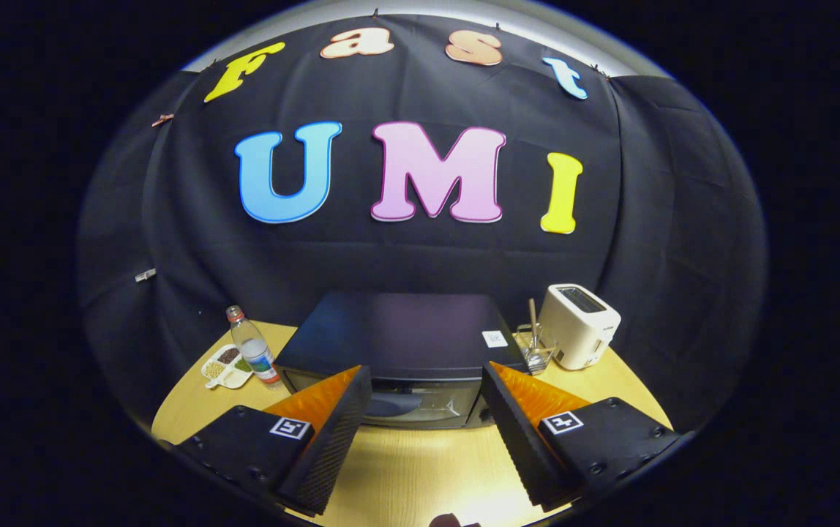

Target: Open the toaster oven, put the food inside, and close the toaster oven door.

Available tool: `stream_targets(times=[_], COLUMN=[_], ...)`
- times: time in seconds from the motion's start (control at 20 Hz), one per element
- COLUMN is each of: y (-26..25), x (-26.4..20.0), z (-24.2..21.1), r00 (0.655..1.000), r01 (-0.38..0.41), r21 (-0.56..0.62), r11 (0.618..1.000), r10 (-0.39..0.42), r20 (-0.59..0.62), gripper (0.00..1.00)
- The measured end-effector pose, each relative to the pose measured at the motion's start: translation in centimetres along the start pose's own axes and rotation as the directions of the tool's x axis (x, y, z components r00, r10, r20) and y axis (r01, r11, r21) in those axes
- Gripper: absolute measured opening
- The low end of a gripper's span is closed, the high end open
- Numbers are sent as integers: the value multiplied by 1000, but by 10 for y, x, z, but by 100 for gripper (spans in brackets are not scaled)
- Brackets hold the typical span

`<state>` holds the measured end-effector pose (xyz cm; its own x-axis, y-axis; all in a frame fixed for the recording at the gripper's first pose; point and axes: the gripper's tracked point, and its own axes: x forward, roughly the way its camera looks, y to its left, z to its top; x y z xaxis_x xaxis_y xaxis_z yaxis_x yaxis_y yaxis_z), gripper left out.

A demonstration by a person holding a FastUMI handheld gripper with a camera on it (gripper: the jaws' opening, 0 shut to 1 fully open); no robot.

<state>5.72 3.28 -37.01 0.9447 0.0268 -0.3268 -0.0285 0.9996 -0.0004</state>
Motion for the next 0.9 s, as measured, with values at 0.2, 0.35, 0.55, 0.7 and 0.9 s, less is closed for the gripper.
stream_targets(times=[0.2, 0.35, 0.55, 0.7, 0.9], y=[-23, -40, -62, -76, -96], x=[-23, -44, -68, -89, -116], z=[53, 88, 120, 140, 156], r00=[995, 988, 981, 975, 970], r01=[-6, -7, -14, -20, -15], r21=[-11, -1, 17, 4, -34], r11=[1000, 1000, 1000, 1000, 999], r10=[7, 7, 11, 19, 23], r20=[99, 151, 194, 223, 242], gripper=[98, 98, 98, 98, 98])
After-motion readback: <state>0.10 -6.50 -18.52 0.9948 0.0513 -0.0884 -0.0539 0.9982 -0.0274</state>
